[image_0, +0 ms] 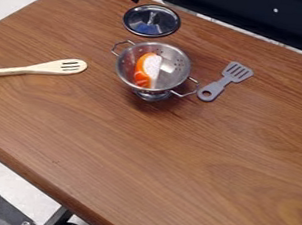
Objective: Put the wooden spatula on top of the metal bowl.
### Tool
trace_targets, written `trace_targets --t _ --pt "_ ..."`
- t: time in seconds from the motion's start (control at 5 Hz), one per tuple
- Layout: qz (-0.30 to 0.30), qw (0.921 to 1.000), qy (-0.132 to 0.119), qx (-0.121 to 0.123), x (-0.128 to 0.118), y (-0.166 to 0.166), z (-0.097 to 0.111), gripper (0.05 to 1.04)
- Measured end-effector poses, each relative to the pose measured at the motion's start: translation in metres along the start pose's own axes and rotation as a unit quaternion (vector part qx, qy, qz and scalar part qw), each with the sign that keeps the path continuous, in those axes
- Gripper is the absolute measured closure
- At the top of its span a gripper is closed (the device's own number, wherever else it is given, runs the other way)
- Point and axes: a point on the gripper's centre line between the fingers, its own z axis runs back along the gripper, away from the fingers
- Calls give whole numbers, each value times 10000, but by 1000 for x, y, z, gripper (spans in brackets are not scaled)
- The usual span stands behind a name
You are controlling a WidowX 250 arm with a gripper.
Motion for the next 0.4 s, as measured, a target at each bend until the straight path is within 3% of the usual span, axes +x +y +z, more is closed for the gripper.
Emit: trace_targets --t 0.2,0.4 --pt "-8 9997 243 70 -5 3 -16 84" --pt "-449 9981 430 40 -8 9 -18 84"
